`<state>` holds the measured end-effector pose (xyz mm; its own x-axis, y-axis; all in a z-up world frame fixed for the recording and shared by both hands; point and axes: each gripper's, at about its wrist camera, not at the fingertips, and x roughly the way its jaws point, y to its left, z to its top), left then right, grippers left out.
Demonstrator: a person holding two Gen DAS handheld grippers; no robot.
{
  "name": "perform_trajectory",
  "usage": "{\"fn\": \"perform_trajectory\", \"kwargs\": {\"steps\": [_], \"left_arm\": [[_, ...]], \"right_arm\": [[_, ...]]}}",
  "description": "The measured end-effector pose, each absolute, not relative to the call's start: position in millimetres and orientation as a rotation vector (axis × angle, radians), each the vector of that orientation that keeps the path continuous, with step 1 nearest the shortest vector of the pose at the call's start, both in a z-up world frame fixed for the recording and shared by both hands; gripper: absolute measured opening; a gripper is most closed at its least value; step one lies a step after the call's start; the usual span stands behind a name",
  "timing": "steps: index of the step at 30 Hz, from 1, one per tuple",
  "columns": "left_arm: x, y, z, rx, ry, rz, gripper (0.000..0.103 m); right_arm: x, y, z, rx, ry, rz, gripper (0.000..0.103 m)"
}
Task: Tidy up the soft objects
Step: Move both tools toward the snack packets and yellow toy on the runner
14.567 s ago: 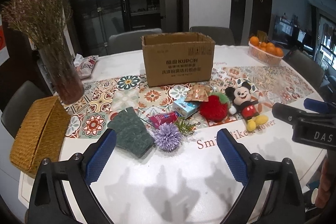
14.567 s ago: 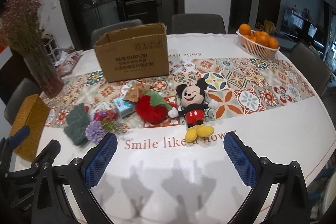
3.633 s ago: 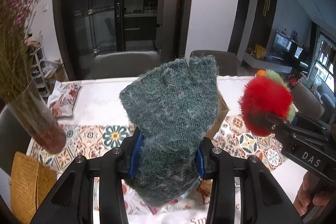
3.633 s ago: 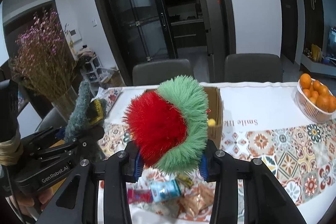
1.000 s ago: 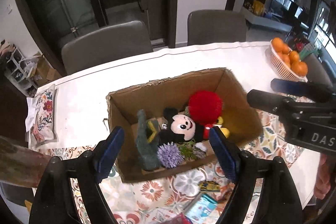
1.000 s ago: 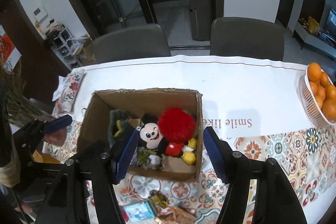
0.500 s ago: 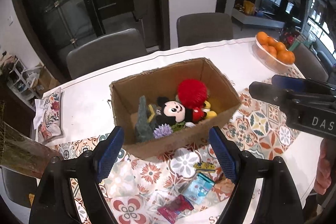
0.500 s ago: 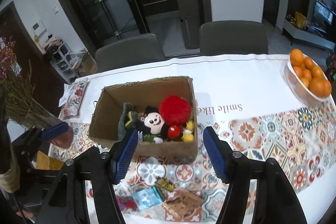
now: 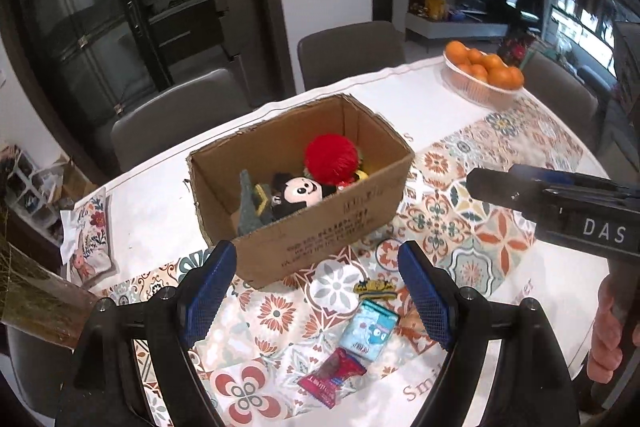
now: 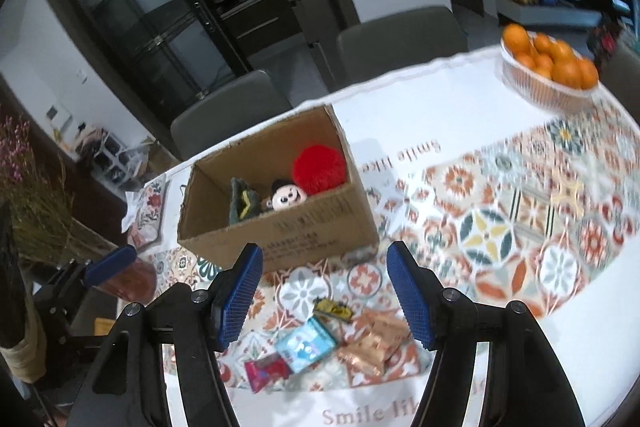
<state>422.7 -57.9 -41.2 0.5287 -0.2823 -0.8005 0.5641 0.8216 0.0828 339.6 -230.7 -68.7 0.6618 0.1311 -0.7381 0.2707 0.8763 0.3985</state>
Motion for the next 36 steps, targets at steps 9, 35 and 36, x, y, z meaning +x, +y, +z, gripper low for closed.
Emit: {"fn": "perform_trajectory", "kwargs": {"steps": [9,35,36], "left_arm": [[403.0,-58.1,-58.3,0.438,0.866,-0.605,0.083],[395.0,-76.8,-170.6,0.568,1.117,-0.802,0.083],[395.6,-78.1,-175.0,0.574,1.127,-0.8,0.083]], "right_arm": [[315.1,-222.8,-103.9,0.604,0.887,-0.141,0.066],[314.4,-225.9,-213.7,0.798,1.105,-0.245,0.066],[315.6,-226.2,-218.2,0.812,1.115,-0.242,0.066]]}}
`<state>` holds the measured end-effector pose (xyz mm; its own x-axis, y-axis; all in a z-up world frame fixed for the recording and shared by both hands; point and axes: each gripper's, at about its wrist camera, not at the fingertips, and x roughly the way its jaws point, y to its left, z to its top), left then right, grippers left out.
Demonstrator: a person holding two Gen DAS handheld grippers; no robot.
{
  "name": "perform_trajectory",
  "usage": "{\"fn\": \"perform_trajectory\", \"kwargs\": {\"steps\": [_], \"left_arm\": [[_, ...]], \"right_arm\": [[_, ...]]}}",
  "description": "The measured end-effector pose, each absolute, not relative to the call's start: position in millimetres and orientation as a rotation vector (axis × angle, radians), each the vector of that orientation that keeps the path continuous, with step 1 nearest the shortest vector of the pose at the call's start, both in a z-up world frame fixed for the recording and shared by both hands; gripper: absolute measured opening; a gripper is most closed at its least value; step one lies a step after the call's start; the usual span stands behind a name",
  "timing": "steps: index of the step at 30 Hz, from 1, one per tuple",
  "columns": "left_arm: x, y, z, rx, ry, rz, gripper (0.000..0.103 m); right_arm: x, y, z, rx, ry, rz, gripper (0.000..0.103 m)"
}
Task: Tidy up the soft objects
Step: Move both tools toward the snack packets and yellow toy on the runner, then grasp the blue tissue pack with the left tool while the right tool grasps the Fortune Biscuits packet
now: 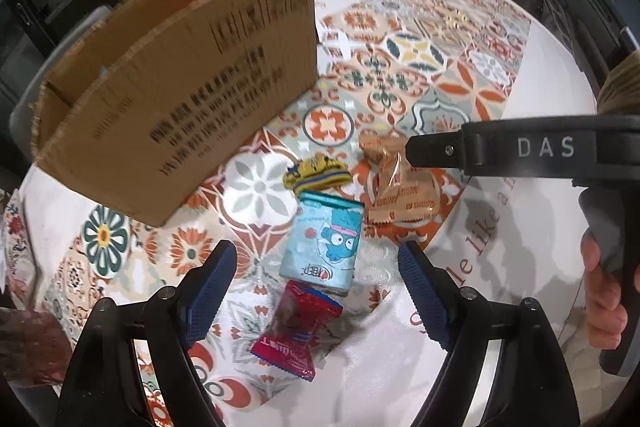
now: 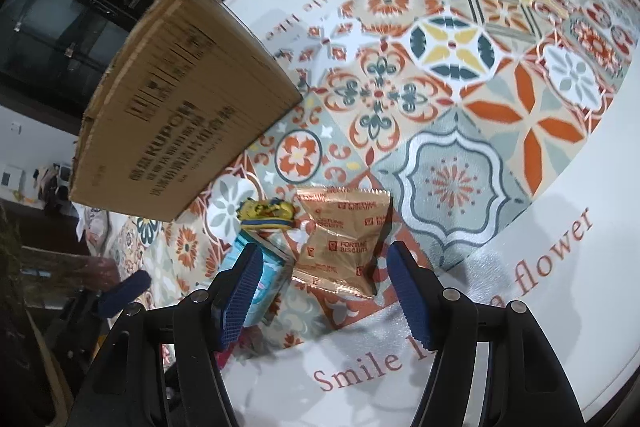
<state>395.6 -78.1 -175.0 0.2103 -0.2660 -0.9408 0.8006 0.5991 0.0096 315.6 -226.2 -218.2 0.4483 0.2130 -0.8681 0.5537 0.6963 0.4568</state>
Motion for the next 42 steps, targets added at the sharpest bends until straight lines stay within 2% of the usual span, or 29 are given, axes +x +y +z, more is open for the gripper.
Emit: {"fn": "perform_trajectory", "kwargs": {"steps": [18,25,28,30,32,42], "left_arm": [[415.1,-92.1,-233.7,0.577,1.261,-0.772,0.082],[424.1,-92.8,-246.8,0.546,1.295,-0.736,0.074],[427.6,-92.1,-248.9,0.505,1.305,-0.722,0.063],[429.7,-89.9,-248.9,0.476,1.309,-0.708,0.062],[430.3,-87.0,-247.7,0.448,1.307,-0.703,0.062],[420.9,-66.4,-230.6,0.315,1.281,-0.637,0.061]], "right_arm": [[334.6,-223.9,-255.4,0.877,1.192,-0.251,0.066],[341.3,-222.6,-263.5,0.858,1.209,-0.246,0.065],[342.4,-221.8,-266.5,0.842,1.211,-0.245,0.061],[343.6,-220.5,-269.5,0.835,1.218,-0.246,0.053],[343.3,-220.8,-271.2,0.828,1.218,-0.238,0.05],[330.8,-224.5,-260.7,0.793,1.185,-0.208,0.048]]}}
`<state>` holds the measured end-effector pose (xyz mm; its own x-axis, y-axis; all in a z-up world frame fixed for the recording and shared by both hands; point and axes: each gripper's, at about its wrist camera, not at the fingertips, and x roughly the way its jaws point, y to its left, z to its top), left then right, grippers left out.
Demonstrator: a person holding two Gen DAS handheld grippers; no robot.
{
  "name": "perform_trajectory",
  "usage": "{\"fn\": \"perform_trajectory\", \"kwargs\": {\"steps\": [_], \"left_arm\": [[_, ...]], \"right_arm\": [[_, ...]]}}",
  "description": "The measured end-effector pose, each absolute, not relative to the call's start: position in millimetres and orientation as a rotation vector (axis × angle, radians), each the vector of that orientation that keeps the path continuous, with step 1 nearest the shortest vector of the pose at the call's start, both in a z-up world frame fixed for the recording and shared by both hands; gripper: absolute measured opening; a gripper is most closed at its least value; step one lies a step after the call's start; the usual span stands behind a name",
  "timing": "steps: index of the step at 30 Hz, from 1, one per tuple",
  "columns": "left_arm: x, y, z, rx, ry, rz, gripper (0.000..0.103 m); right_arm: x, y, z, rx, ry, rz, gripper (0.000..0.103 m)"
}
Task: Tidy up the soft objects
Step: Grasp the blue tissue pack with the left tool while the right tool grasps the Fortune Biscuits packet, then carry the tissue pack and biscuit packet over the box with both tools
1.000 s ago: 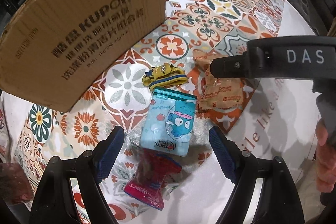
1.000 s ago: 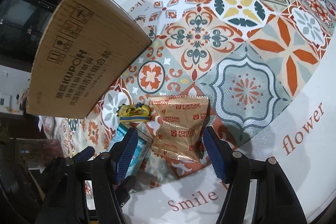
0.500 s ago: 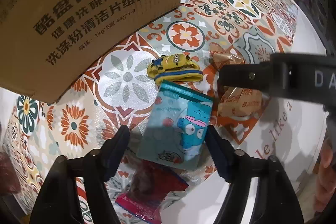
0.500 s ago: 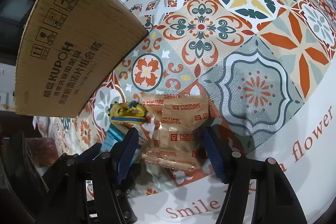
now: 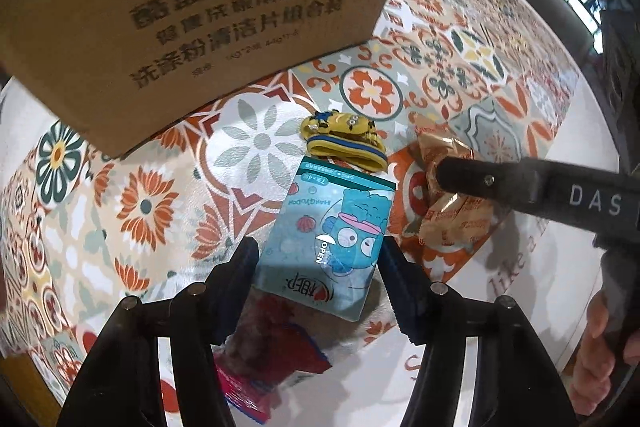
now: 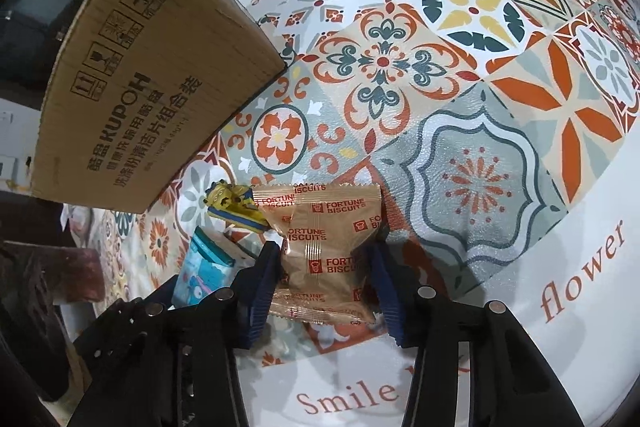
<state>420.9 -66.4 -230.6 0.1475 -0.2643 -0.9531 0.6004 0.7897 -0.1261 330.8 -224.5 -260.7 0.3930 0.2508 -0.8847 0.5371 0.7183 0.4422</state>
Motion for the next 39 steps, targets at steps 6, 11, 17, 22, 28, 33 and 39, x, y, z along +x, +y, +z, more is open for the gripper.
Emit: {"fn": "perform_trajectory", "kwargs": {"steps": [6,11,17,22,28,33,39], "left_arm": [[411.9,-57.5,-212.1,0.225,1.247,-0.602,0.059],[405.3,-51.8,-198.6,0.161,1.207,-0.562,0.058],[397.7,-44.6,-186.5,0.077,1.163,-0.514,0.057],[390.5,-34.8,-172.5,0.037,1.121,-0.465,0.057],[382.7,-26.0,-156.9,-0.001,1.08,-0.43,0.057],[375.6,-18.9,-139.6,-0.021,1.027,-0.399,0.057],[370.6,-12.6,-113.2,-0.049,0.953,-0.38,0.057]], "right_arm": [[325.2,-224.4,-244.5,0.773,1.154,-0.18,0.047],[321.3,-223.9,-226.0,0.736,1.114,-0.163,0.048],[319.7,-217.8,-203.2,0.675,1.064,-0.13,0.048],[315.0,-211.7,-190.2,0.622,1.032,-0.108,0.048],[310.1,-205.1,-175.0,0.576,0.99,-0.069,0.048],[306.5,-201.9,-160.2,0.544,0.944,-0.041,0.048],[304.0,-198.5,-136.5,0.506,0.881,-0.007,0.048]]}}
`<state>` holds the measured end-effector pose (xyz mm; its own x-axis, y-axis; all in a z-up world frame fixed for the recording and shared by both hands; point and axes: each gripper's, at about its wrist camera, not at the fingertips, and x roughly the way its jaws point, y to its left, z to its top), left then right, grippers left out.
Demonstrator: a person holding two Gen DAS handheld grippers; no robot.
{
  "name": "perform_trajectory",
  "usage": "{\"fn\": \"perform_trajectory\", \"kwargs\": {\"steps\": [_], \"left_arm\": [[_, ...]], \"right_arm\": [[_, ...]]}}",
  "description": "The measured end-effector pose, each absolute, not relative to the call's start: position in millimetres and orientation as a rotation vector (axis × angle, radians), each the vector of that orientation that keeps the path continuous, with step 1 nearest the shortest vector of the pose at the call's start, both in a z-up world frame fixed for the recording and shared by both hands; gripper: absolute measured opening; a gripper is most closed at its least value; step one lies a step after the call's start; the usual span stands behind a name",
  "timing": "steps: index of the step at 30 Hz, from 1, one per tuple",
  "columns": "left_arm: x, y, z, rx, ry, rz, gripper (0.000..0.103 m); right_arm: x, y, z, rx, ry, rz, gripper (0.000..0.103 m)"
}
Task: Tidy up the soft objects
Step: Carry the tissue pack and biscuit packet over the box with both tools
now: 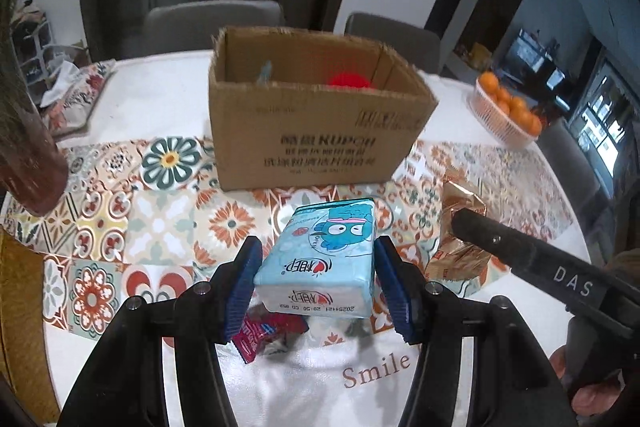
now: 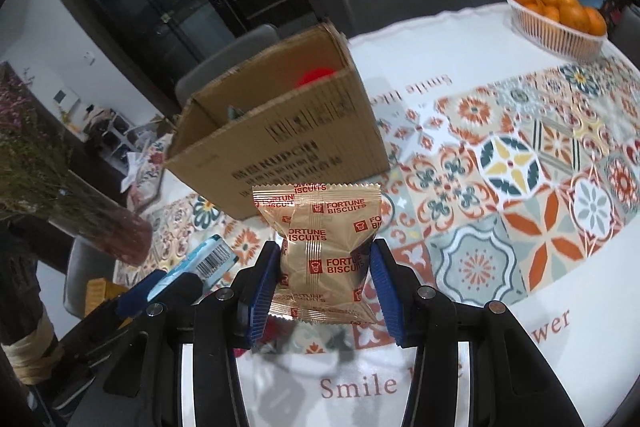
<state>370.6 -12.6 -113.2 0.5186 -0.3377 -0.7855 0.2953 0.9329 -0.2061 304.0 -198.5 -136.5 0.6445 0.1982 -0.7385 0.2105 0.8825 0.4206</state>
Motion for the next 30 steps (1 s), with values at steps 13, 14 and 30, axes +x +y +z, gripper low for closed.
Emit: {"fn": "perform_trajectory", "kwargs": {"steps": [13,14,30], "left_arm": [[368.6,-5.0,-59.7,-0.06,0.798,-0.354,0.057],[369.2,-5.3,-56.9,-0.061,0.792,-0.354,0.057],[401.7,-11.3,-17.7,-0.042,0.691,-0.328,0.056]], "right_arm": [[306.7,-190.1,-89.1,0.443,0.757,0.059,0.048],[307.9,-190.3,-86.4,0.44,0.751,0.06,0.048],[344.3,-192.6,-47.4,0.402,0.688,0.107,0.048]]}}
